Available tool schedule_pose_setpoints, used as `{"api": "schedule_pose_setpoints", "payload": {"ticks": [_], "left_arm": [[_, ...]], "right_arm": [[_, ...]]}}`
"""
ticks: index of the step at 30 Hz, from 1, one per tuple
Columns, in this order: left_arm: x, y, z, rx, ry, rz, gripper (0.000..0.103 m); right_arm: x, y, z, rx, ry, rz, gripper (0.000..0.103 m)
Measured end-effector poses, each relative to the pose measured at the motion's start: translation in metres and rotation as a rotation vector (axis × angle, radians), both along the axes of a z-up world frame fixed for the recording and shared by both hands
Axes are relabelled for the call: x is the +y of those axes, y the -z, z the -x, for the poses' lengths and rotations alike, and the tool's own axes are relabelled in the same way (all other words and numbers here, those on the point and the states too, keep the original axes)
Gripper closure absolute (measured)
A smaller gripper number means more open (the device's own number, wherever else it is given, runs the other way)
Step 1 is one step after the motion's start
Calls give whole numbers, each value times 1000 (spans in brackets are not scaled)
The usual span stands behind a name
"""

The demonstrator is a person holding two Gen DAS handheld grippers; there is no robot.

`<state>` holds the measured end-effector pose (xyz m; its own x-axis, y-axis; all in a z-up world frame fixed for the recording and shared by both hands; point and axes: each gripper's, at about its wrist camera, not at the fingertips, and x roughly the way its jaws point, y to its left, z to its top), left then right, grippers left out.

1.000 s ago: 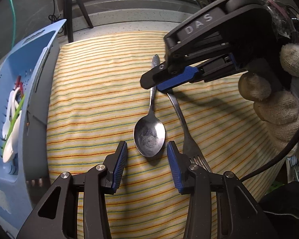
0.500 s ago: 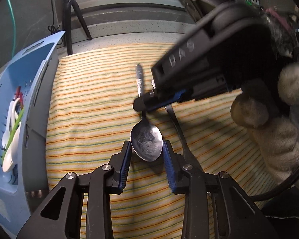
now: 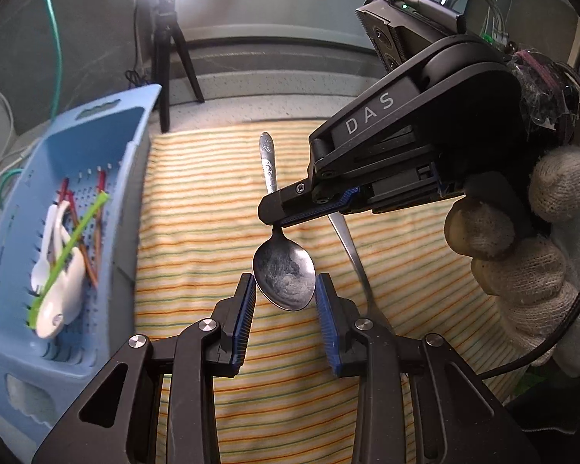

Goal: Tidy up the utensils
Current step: 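Carry the metal spoon into the blue basket and open the left tool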

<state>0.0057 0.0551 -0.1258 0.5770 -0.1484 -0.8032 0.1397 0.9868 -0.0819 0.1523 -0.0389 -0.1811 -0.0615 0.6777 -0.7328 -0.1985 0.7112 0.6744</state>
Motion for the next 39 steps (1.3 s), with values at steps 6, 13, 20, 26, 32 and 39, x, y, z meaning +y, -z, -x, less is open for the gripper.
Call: {"api": "schedule_pose_setpoints", "payload": {"ticks": [6, 13, 20, 26, 32, 39], "left_arm": [[24, -19, 8, -43, -41, -21, 73], [57, -22, 12, -56, -90, -45, 73], [95, -17, 4, -38, -122, -78, 73], [112, -11, 6, -13, -147, -83, 73], [116, -8, 7, 14, -171, -92, 73], [124, -7, 10, 30, -217, -64, 63]], "right_arm": [[31, -20, -2, -30, -38, -40, 97], [73, -32, -4, -47, -84, -62, 98], [116, -28, -7, -36, -126, -64, 98], [137, -21, -7, -29, -157, -56, 98], [145, -19, -5, -38, -176, -34, 94], [145, -24, -5, -84, -182, 0, 68]]}}
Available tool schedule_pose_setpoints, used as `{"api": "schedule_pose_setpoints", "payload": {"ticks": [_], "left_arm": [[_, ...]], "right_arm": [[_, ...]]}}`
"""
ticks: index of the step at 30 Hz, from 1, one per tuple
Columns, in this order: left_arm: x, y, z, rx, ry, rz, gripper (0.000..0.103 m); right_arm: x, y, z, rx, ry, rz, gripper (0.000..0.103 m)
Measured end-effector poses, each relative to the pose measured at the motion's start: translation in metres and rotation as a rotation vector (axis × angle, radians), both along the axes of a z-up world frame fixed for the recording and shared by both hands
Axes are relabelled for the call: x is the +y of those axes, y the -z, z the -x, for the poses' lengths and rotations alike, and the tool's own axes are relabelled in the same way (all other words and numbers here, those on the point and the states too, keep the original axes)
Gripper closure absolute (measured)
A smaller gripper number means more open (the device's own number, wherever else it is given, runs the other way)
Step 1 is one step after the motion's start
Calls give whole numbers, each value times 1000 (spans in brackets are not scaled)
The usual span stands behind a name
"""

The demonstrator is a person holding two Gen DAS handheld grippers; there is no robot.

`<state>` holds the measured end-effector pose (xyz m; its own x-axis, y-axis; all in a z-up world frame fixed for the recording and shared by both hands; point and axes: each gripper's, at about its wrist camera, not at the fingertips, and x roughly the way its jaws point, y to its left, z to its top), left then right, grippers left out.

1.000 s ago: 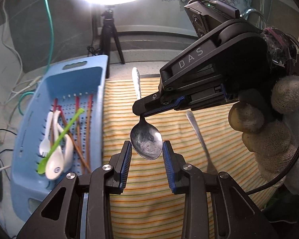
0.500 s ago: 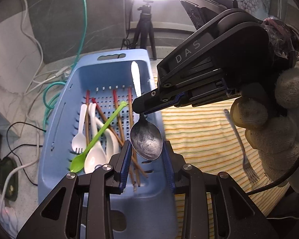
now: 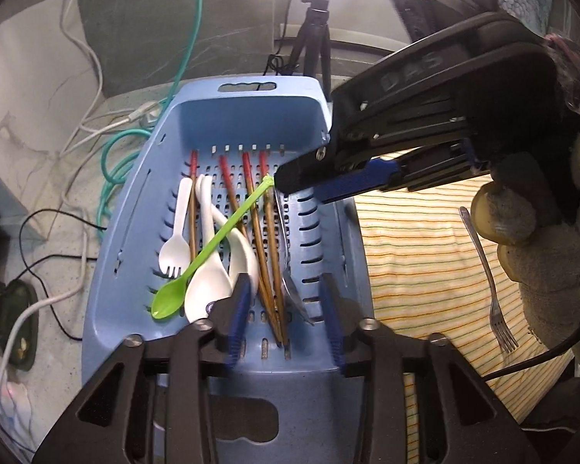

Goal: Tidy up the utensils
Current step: 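Carry the metal spoon into the blue basket and open the left tool, then move both tools back over the metal fork on the cloth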

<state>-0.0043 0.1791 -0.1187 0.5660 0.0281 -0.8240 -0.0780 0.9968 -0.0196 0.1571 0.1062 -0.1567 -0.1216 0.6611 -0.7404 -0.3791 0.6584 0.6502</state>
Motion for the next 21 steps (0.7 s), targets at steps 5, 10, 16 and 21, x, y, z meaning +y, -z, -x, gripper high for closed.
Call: {"api": "schedule_pose_setpoints", "payload": {"ticks": [5, 10, 16, 21], "left_arm": [[1, -1, 2, -5, -13, 7, 63], [-1, -4, 6, -12, -25, 22, 63], [-5, -10, 7, -21, -19, 15, 63], [-17, -14, 9, -30, -1, 19, 63]], "right_arm": [[-7, -5, -2, -16, 6, -8, 65], [-17, -13, -2, -32, 14, -10, 65], [-36, -28, 3, -73, 8, -14, 65], [-62, -41, 4, -96, 22, -23, 65]]}}
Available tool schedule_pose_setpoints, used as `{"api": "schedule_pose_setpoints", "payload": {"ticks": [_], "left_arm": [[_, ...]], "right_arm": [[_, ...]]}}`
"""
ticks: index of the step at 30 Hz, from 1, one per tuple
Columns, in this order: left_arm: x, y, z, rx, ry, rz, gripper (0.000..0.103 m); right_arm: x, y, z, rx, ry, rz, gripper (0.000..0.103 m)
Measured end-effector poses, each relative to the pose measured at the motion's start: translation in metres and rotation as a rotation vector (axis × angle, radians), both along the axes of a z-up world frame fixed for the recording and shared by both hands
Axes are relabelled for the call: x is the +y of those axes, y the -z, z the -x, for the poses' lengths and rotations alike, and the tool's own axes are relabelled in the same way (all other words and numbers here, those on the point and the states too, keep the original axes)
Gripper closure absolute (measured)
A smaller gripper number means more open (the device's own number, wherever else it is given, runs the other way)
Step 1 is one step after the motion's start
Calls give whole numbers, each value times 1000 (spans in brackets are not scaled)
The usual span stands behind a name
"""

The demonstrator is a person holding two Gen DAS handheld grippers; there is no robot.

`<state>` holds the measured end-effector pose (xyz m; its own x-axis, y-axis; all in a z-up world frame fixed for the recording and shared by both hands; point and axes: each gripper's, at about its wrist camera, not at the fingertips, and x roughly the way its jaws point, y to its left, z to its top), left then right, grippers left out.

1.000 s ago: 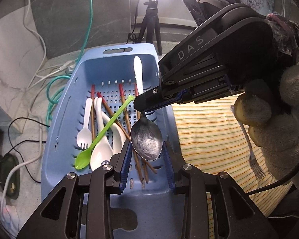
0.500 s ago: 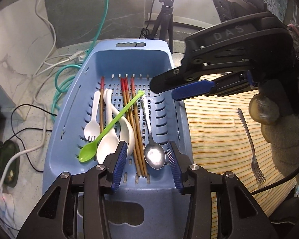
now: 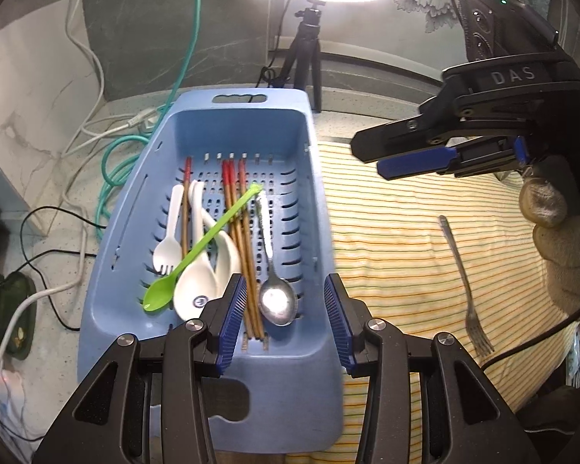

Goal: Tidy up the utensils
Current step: 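Move both tools back over the metal fork on the cloth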

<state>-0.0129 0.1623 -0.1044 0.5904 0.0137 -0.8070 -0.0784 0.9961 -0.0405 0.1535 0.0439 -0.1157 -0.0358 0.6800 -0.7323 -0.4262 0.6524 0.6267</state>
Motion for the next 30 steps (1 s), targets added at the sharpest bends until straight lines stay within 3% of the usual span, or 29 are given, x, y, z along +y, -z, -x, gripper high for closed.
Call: {"api": "schedule_pose_setpoints", "payload": {"ticks": [9, 19, 30], "left_arm": [[-38, 0, 1, 14, 68, 25, 63], [-97, 20, 4, 59, 158, 78, 63], [-147, 38, 10, 112, 243, 149, 63]], "right_arm": [[-63, -4, -3, -2, 49, 10, 65], [-128, 25, 0, 54, 89, 67, 65], [-148, 60, 19, 147, 56, 65, 65]]}}
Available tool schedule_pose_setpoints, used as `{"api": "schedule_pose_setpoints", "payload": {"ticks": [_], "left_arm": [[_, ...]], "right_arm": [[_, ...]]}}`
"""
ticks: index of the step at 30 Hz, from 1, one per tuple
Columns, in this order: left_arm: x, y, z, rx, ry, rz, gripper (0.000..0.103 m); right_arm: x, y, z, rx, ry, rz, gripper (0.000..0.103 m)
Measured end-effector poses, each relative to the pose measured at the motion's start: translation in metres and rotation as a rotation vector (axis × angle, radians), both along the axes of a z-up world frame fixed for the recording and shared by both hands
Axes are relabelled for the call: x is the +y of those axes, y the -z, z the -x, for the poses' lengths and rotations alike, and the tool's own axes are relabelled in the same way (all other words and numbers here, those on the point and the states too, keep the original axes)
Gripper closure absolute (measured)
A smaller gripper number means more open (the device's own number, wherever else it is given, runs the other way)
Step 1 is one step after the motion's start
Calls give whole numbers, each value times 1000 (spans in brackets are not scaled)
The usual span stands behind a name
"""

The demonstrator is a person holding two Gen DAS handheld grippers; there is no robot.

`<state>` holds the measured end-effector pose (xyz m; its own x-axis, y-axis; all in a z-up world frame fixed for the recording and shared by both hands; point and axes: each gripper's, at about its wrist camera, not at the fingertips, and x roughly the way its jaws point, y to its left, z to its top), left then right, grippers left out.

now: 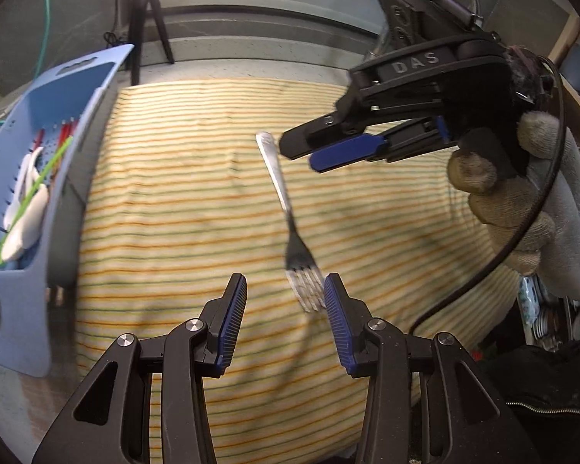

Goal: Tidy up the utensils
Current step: 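Move both tools back over the metal fork on the cloth, then close the left tool on the metal fork's tines end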

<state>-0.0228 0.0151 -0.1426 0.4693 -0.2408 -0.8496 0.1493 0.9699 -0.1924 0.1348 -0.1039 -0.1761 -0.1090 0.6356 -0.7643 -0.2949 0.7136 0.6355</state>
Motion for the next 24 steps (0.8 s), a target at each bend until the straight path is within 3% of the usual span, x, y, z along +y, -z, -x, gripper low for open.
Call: {"api": "schedule_pose_setpoints", "payload": {"ticks": [12, 19, 24], "left_arm": [[-16, 21, -6, 37, -4, 18, 63], [-22, 26, -6, 26, 9, -35, 63], [-18, 26, -7, 13, 7, -45, 75]], "right_arm": [[1, 25, 10, 70, -28, -22, 73], [4, 33, 11, 93, -33, -21, 75], [4, 40, 9, 126, -12, -31, 78]]}}
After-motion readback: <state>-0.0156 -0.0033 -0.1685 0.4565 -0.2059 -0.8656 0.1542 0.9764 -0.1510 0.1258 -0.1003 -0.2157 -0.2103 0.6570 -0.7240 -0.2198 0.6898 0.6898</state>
